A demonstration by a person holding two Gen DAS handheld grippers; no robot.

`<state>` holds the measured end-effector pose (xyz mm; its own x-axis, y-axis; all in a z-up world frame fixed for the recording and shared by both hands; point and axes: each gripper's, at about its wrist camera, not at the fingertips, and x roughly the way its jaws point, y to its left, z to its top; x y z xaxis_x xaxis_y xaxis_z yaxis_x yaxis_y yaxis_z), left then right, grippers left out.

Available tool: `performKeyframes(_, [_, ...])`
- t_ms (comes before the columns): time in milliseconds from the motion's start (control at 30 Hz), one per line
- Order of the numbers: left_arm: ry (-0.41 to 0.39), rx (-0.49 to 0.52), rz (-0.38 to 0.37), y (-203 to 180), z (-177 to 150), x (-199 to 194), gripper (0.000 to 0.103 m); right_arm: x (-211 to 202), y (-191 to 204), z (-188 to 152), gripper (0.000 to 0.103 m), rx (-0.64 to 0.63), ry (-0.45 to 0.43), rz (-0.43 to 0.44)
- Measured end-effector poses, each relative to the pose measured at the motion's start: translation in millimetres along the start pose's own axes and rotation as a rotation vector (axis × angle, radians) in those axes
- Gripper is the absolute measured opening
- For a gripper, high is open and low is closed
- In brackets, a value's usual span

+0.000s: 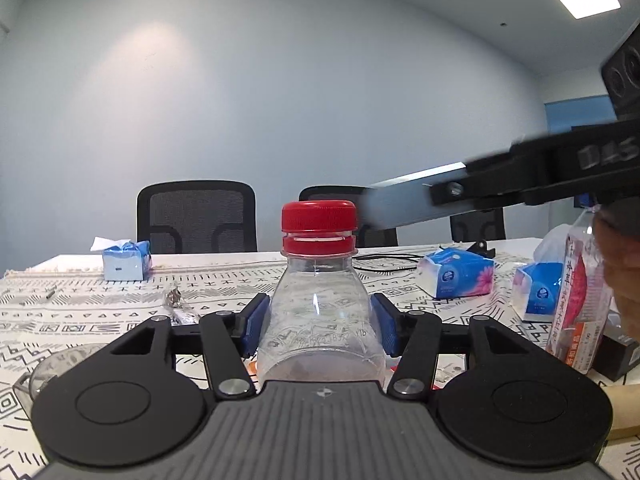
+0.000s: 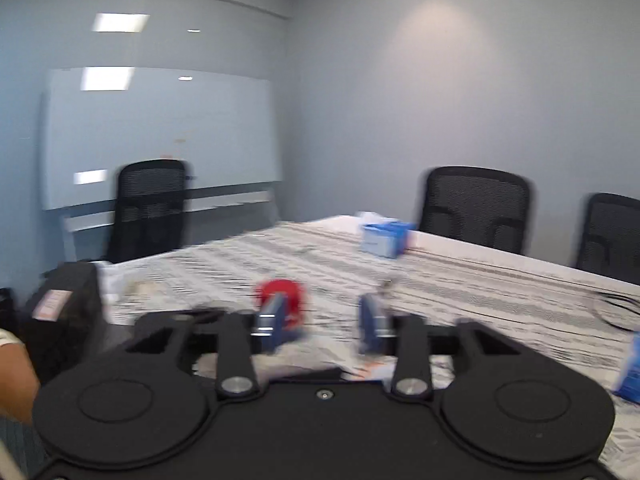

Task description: Unscrew bottle cap and pour

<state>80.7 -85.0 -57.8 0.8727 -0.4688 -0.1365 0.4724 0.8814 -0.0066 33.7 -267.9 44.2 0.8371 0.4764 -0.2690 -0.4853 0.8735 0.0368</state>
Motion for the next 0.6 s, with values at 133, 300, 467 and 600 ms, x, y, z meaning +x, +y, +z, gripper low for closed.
performKeyframes(133, [-0.005, 0.026, 0.015, -6.0, -0.9, -0.5, 0.053, 0.0, 17.3, -0.2, 0.032, 0.054, -0.026, -0.009])
performKeyframes(300, [-0.012, 0.032, 0.033, -10.6, -1.3, 0.1, 0.053, 16.6, 65.6, -5.8, 0.035, -0.017, -0.057, -0.149])
performKeyframes(467, [-0.020, 0.044, 0.025, -11.7, -2.2, -1.3, 0.053, 30.1, 79.6, -5.3, 0.033, -0.011, -0.039, -0.226])
performKeyframes(600, [-0.021, 0.046, 0.027, -12.0, -2.5, -1.5, 0.053, 39.6, 83.9, -5.1, 0.033, 0.005, -0.021, -0.252])
